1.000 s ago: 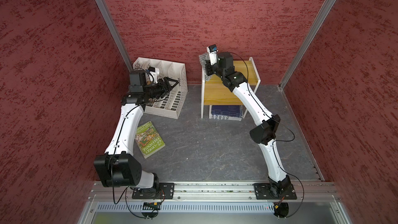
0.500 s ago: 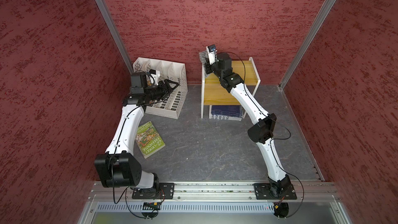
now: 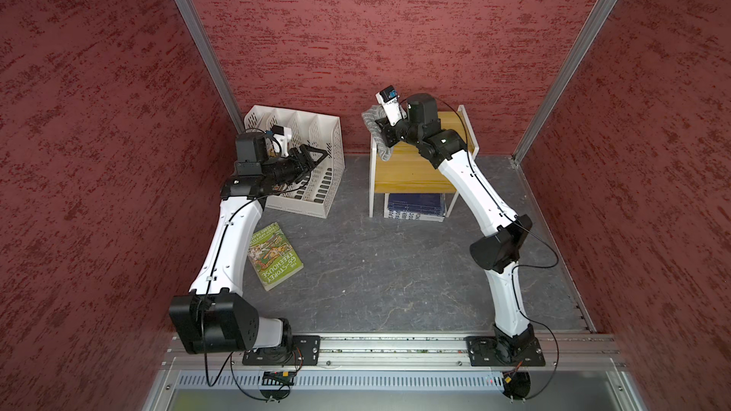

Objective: Wipe the bookshelf clean with a cloth
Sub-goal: Wipe the dust from the shelf, then place the cleaning item at the center of the board.

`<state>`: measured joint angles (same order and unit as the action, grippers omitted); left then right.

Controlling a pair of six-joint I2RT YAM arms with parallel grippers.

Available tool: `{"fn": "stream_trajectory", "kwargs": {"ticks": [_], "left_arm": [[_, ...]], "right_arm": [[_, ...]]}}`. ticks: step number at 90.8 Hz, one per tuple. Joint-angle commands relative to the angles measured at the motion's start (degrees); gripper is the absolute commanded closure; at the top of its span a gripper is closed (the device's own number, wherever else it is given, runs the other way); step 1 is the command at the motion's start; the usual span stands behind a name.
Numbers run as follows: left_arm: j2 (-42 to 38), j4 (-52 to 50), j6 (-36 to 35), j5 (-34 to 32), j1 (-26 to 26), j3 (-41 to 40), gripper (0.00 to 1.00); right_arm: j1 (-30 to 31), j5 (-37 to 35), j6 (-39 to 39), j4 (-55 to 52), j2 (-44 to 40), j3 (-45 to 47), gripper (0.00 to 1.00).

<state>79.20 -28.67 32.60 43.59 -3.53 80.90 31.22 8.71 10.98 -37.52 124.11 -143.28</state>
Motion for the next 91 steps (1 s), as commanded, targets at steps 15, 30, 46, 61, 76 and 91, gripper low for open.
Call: {"fn": "stream_trajectory", "kwargs": {"ticks": [15,30,46,61,76,91], "left_arm": [[-2.81,-0.43,-0.78,-0.25,0.42,-1.81,0.29],[-4.84,-0.94,-0.74,-0.89,0.50,-2.56,0.29],[-7.47,1.01,0.32,-2.06,0.50,-5.01,0.22],[-11.46,7.93,3.22,-3.76,0.26,-10.04,0.00],[-14.76,13.75,5.38,-6.14,-0.12,-13.39,0.00],[-16.71,16.56,6.67,-8.74,-0.16,-15.17,0.00]], "right_arm": [[3.85,5.97,1.00,-7.54,-10.90,11.50,0.85],[5.19,5.59,-0.72,-7.43,-17.63,18.01,0.86],[7.19,2.56,-1.98,-7.22,-28.46,28.91,0.87],[10.31,-0.24,-3.71,-7.60,-39.32,47.18,0.87],[11.97,-5.08,-9.51,-6.16,-46.64,65.87,0.87],[12.54,-8.68,-11.92,-5.27,-46.17,76.44,0.87]]}}
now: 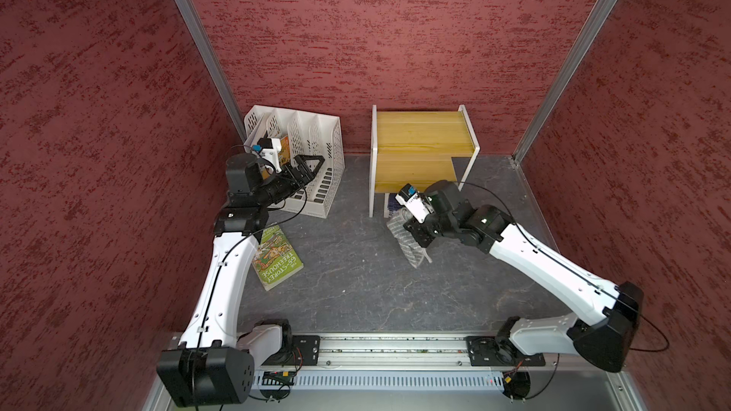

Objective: Wipe the bookshelf clean with a cloth
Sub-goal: Place the cleaning item at the center of the board.

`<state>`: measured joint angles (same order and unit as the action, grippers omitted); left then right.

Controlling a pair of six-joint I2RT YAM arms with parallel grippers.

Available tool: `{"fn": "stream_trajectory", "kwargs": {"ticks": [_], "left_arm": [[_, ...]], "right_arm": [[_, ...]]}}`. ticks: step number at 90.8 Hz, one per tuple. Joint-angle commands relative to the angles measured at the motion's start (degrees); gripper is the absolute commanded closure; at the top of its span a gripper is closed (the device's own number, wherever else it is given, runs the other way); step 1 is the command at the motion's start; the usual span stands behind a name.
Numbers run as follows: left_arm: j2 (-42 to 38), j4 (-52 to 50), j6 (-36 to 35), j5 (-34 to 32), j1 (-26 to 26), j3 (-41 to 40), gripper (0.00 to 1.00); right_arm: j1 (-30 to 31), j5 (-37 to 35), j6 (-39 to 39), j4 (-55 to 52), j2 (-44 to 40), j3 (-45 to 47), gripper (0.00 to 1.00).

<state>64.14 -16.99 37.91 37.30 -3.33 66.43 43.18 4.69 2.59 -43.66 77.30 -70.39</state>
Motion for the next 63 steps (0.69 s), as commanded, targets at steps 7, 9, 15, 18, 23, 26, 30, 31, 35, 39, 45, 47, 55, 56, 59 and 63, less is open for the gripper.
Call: {"fn": "stream_trajectory", "kwargs": {"ticks": [7,9,15,18,23,26,30,31,35,39,45,47,55,56,59,63], "left_arm": [[-2.02,4.97,1.55,-2.98,-0.31,-0.99,0.00],[-2.07,4.89,1.55,-3.08,-0.30,-1.05,0.00],[-2.57,4.56,1.68,-3.37,-0.29,-1.40,0.00],[-2.78,4.50,1.80,-3.54,-0.27,-1.62,0.00],[-3.27,4.33,2.01,-3.81,-0.32,-2.17,0.00],[-3.44,4.31,2.11,-3.93,-0.30,-2.45,0.00],[-3.63,4.17,2.32,-4.10,-0.28,-2.66,0.00],[-3.65,4.08,2.29,-4.13,-0.28,-2.69,0.00],[-3.90,3.78,2.18,-4.17,-0.35,-2.72,0.00],[-4.00,3.50,2.03,-4.24,-0.35,-2.69,0.00],[-4.17,3.15,1.75,-4.48,-0.40,-2.52,0.00],[-4.26,2.99,1.67,-4.66,-0.39,-2.51,0.00],[-4.66,2.40,1.09,-5.63,-0.51,-2.41,0.00],[-4.65,2.23,0.97,-5.78,-0.61,-2.43,0.00],[-4.88,1.77,0.59,-6.40,-0.75,-2.41,0.00],[-5.30,0.83,0.02,-7.53,-0.87,-2.50,0.00]], "right_arm": [[0.58,-6.30,-4.24,0.70,2.92,5.44,0.87],[0.54,-6.41,-4.37,0.73,3.58,5.84,0.87],[0.54,-6.84,-4.99,1.11,5.41,6.98,0.85],[0.52,-6.92,-5.27,1.74,5.79,7.75,0.83],[0.59,-7.63,-6.28,3.17,6.59,9.04,0.77],[0.49,-8.22,-6.80,3.89,7.49,9.73,0.75],[0.50,-8.66,-7.28,4.48,7.94,10.14,0.70],[0.46,-8.69,-7.44,4.51,7.99,10.16,0.68],[0.49,-8.86,-7.88,4.38,8.07,10.12,0.62],[0.50,-8.99,-8.23,4.04,7.72,9.85,0.54],[0.49,-10.13,-8.75,3.41,6.61,9.49,0.42],[0.48,-10.58,-8.94,3.01,6.50,9.24,0.38],[0.15,-13.16,-9.47,1.41,2.30,8.07,0.23],[-0.02,-13.45,-9.55,1.13,1.66,7.94,0.22],[-0.57,-14.31,-9.83,0.35,0.03,7.55,0.19],[-1.35,-15.25,-10.04,-0.53,-2.23,7.11,0.14]]}}
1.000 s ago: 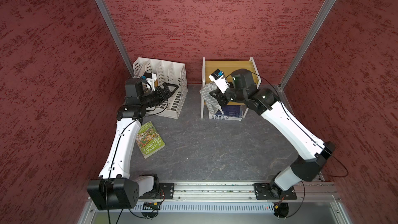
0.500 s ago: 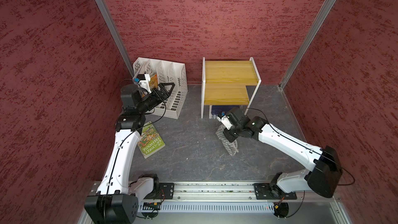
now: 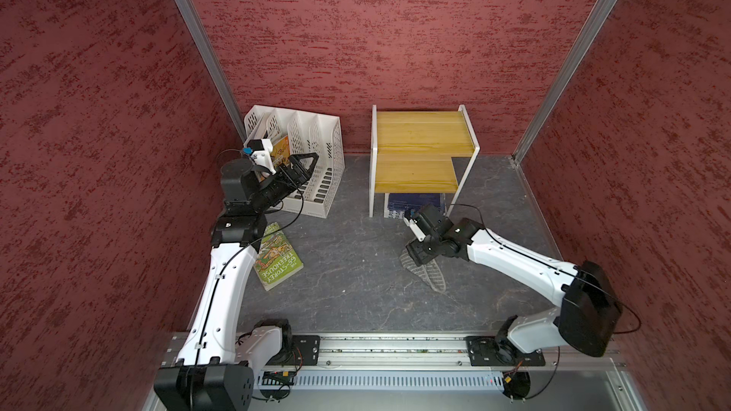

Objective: Wipe the bookshelf clean with a cloth
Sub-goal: Place the cleaning item at the center of the board, then reset both arms

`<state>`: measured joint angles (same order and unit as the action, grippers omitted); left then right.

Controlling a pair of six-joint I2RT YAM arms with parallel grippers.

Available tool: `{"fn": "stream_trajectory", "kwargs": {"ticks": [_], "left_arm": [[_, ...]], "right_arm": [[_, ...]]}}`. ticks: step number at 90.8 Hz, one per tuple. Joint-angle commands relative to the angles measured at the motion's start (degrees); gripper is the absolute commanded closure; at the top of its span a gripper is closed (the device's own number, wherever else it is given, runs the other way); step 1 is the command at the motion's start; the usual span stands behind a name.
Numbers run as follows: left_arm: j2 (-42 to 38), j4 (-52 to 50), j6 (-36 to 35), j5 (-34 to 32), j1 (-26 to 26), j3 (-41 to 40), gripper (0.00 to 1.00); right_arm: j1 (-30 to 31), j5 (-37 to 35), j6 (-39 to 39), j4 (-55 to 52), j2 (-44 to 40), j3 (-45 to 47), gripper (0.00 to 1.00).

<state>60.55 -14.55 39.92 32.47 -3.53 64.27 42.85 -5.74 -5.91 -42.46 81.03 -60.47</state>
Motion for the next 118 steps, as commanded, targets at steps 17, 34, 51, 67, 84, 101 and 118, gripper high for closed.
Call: {"fn": "stream_trajectory", "kwargs": {"ticks": [17,34,51,67,84,101,118], "left_arm": [[-7.39,-1.68,-6.47,-16.10,-1.20,-5.86,0.00],[-17.14,7.96,-10.08,-29.98,-1.44,-19.57,0.00],[-21.65,13.27,-15.47,-35.30,-1.61,-29.32,0.00],[-18.90,12.86,-20.65,-35.89,-1.83,-31.71,0.00],[-16.20,16.29,-29.83,-37.20,-1.92,-33.33,0.00],[-11.04,19.38,-39.41,-34.04,-1.87,-34.13,0.00],[-6.62,31.08,-40.91,-29.71,-1.85,-39.59,0.00]], "right_arm": [[-6.59,-11.31,-2.29,-1.46,-16.04,-0.52,0.02],[-16.99,-17.34,-9.77,3.05,-23.09,7.77,0.02],[-27.54,-24.17,-13.95,15.65,-30.78,21.71,0.02],[-32.00,-27.19,-8.60,42.10,-29.09,33.87,0.02],[-32.68,-20.63,2.66,75.43,-16.37,39.98,0.02],[-35.50,-12.42,7.95,87.11,-5.99,39.48,0.02],[-39.75,-3.58,5.71,100.47,3.31,43.54,0.02]]}}
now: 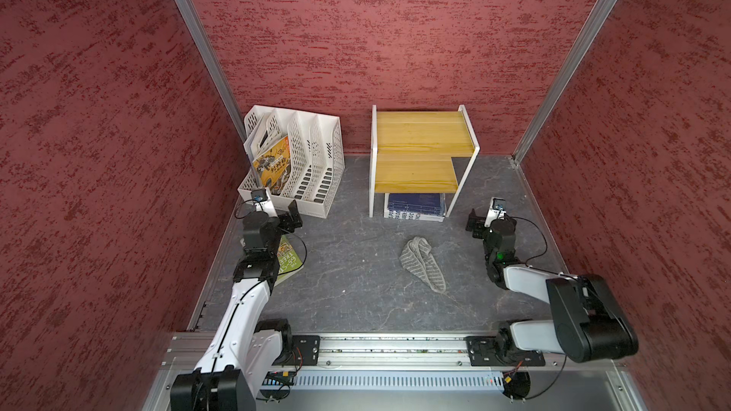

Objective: Wipe the bookshelf clean with a cloth
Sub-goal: Reset both arms

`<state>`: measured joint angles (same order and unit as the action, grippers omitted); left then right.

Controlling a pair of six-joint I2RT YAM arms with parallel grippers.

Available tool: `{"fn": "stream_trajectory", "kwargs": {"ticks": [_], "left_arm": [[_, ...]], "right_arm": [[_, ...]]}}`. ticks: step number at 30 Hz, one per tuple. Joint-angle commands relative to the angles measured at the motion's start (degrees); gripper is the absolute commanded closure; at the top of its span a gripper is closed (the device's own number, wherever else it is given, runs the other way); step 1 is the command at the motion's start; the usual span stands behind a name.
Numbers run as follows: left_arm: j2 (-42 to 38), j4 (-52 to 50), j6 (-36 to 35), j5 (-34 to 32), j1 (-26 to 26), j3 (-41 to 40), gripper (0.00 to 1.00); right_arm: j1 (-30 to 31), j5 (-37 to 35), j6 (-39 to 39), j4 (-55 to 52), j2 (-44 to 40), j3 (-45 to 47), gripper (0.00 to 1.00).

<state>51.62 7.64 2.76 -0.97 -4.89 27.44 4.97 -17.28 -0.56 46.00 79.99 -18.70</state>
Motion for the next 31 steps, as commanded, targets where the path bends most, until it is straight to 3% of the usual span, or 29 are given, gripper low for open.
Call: {"fn": "stream_trajectory", "kwargs": {"ticks": [1,5,13,19,26,31], "left_arm": [[2.69,9.51,-3.83,4.02,-0.48,-3.02,0.00],[7.24,16.66,-4.82,5.50,-0.27,-5.04,0.00],[20.47,31.12,-3.57,9.07,0.66,-6.24,0.00],[35.09,50.33,-6.59,5.18,4.82,-9.72,0.00],[35.68,42.28,-3.63,5.79,2.42,-5.36,0.00],[35.74,42.46,-3.51,5.59,2.42,-5.35,0.00]], "right_arm": [[-1.97,8.31,0.41,12.01,4.94,1.62,0.02],[-2.54,8.02,-0.43,5.51,7.99,-3.38,0.01],[-2.72,8.22,-0.30,6.52,8.18,-2.92,0.01],[-2.78,8.23,-0.24,6.43,8.23,-3.00,0.01],[-2.69,9.28,0.01,5.87,8.36,-3.40,0.01],[-2.70,9.21,0.08,6.21,8.20,-3.10,0.01]]}}
